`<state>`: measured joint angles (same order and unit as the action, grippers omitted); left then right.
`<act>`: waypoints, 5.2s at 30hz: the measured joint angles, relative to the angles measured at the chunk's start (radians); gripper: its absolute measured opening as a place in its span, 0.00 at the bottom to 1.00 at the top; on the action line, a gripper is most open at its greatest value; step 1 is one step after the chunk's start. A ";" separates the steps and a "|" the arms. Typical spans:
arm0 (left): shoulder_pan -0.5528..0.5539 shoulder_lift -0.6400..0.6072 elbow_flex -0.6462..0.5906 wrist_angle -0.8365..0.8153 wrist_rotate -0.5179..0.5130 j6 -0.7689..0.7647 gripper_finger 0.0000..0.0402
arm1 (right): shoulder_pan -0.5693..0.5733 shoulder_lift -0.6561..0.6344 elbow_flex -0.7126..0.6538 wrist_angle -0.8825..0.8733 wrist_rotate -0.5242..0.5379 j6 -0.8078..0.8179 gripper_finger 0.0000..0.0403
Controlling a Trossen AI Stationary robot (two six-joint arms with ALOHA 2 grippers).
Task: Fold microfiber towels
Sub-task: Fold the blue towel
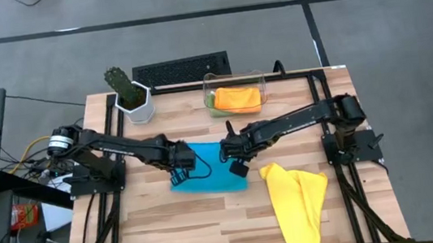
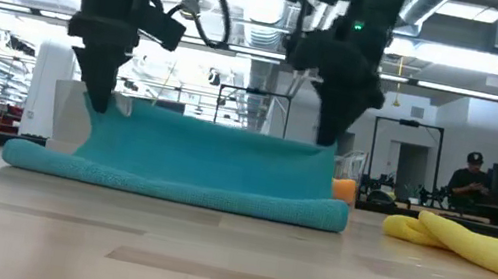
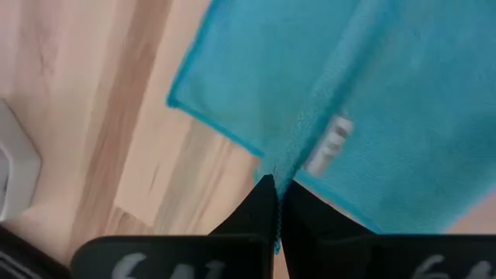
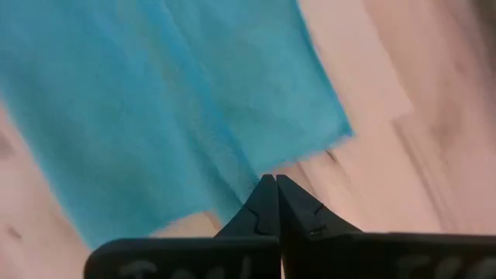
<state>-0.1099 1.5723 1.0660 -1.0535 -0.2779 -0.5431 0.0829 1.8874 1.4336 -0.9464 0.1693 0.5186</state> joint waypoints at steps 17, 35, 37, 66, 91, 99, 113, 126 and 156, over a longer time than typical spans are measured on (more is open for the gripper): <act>0.075 0.001 -0.073 0.152 -0.041 0.020 0.00 | -0.046 0.084 -0.002 0.004 0.017 -0.030 0.07; 0.090 0.001 -0.094 0.243 -0.131 0.105 0.17 | -0.104 0.082 -0.001 0.020 0.015 -0.020 0.22; 0.101 0.001 -0.094 0.241 -0.139 0.109 0.21 | -0.107 0.082 -0.001 0.021 0.015 0.001 0.24; -0.059 -0.125 -0.265 0.459 0.232 -0.234 0.02 | 0.270 0.055 -0.010 0.275 0.208 0.114 0.28; -0.532 -0.467 -0.905 1.430 -0.356 -0.449 0.00 | 0.413 0.035 -0.530 1.192 0.413 0.358 0.02; -0.532 -0.346 -0.905 1.431 -0.384 -0.461 0.00 | 0.414 0.035 -0.626 1.250 0.433 0.458 0.02; -0.532 -0.099 -0.901 1.510 -0.357 -0.551 0.00 | 0.414 0.043 -0.659 1.250 0.436 0.471 0.02; -0.532 -0.089 -0.885 1.492 -0.366 -0.569 0.00 | 0.421 -0.046 -0.645 1.395 0.513 0.245 0.02; -0.546 -0.330 -0.834 1.321 -0.422 -0.509 0.00 | 0.434 0.121 -0.668 1.385 0.491 0.405 0.02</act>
<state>-0.6559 1.2419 0.2325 0.2671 -0.7000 -1.0522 0.5170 2.0087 0.7654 0.4384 0.6599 0.9235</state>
